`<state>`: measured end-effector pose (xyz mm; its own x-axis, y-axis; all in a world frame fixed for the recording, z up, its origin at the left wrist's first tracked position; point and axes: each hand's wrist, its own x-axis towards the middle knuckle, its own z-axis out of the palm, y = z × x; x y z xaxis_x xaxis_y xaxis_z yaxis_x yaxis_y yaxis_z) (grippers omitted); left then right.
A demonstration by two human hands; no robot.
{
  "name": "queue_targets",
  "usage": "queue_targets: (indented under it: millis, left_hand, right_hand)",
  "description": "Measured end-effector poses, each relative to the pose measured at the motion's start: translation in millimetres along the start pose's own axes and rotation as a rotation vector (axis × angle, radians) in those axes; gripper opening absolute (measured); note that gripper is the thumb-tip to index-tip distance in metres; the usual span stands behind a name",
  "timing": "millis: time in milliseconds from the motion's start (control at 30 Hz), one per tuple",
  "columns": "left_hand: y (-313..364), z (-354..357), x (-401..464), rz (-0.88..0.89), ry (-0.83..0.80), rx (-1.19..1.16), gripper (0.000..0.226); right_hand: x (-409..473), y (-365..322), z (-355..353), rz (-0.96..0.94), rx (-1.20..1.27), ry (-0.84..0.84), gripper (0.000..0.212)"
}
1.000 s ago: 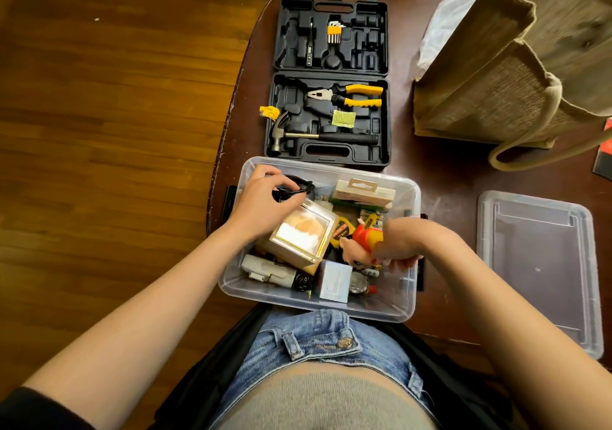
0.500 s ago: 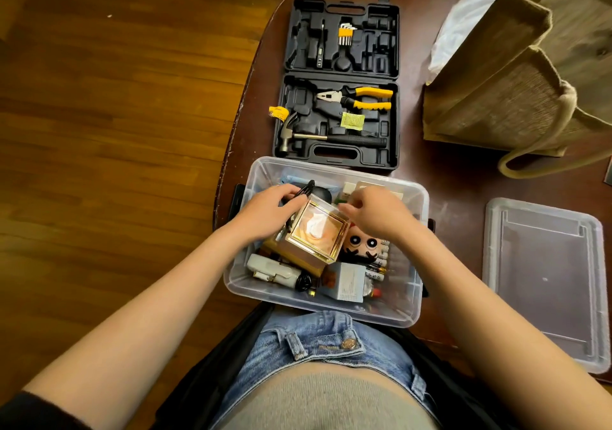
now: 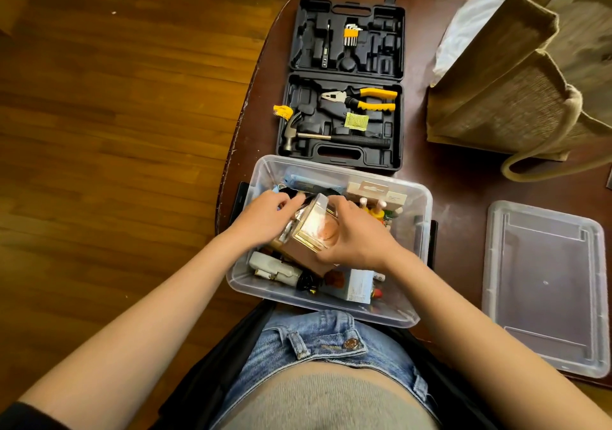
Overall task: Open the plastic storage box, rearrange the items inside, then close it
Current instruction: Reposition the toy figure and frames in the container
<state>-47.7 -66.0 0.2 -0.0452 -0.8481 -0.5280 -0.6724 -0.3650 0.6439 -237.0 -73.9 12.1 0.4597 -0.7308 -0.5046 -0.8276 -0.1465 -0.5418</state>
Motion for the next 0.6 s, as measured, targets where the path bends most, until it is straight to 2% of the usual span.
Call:
queue_targets:
  millis: [67, 200, 267, 333, 367, 467, 533, 600]
  left_hand:
    - [1, -2, -1, -0.009, -0.017, 0.143, 0.057]
    - [-1, -2, -1, -0.002, -0.137, 0.462, 0.056]
    - [-1, 0, -2, 0.024, -0.168, 0.525, 0.042]
    - [0, 1, -4, 0.037, -0.143, 0.518, 0.016]
    - [0, 2, -5, 0.04, -0.105, 0.502, 0.011]
    - [-2, 5, -4, 0.045, 0.05, 0.445, 0.021]
    - [-2, 7, -4, 0.073, 0.129, 0.404, 0.023]
    - [-1, 9, -2, 0.084, 0.162, 0.386, 0.027]
  right_hand:
    - [-6, 6, -12, -0.038, 0.06, -0.107, 0.099]
    - [-19, 10, -15, -0.124, 0.049, -0.223, 0.103]
    - [-21, 12, -13, -0.109, 0.088, -0.315, 0.096]
    - [-18, 13, -13, -0.055, 0.139, -0.33, 0.078]
    - [-14, 12, -14, -0.031, 0.138, -0.273, 0.065]
    - [-1, 7, -15, -0.039, 0.059, 0.043, 0.034]
    - [10, 0, -14, -0.081, 0.052, 0.17, 0.029]
    - [22, -7, -13, -0.136, 0.023, 0.21, 0.034]
